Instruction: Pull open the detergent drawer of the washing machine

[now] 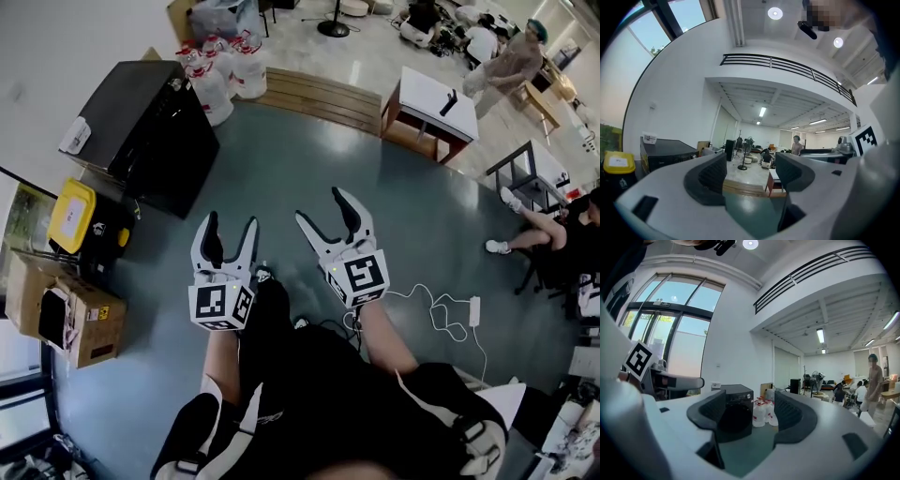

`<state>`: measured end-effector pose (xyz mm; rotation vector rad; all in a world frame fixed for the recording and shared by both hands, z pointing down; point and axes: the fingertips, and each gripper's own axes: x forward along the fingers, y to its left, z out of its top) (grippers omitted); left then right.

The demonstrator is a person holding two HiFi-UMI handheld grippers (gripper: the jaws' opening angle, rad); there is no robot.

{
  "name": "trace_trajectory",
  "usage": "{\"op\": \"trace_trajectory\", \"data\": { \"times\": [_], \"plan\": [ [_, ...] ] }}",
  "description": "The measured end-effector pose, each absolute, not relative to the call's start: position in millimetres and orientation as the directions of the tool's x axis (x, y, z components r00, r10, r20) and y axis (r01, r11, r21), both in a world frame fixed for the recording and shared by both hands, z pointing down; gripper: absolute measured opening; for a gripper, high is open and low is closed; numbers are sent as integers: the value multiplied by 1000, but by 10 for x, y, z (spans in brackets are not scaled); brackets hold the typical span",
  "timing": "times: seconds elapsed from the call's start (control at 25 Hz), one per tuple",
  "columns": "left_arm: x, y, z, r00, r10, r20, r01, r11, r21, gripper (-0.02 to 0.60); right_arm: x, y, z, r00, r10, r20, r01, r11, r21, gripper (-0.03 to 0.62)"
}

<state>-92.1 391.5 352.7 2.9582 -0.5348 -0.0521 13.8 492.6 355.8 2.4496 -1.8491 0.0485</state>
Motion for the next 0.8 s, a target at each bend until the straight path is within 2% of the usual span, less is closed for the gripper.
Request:
{"op": "trace_trajectory", "data": {
  "times": [0.28,0.8],
  "plan": [
    [-544,3137,3676,918,-398,0,-392,-904,169,310,547,4122,3657,219,-972,84,-976,-218,21,328],
    [367,1136,3633,907,-421,-4,-412,-890,193,310,1303,1953,3686,128,-983,135,-992,-125,29,333]
  ]
}}
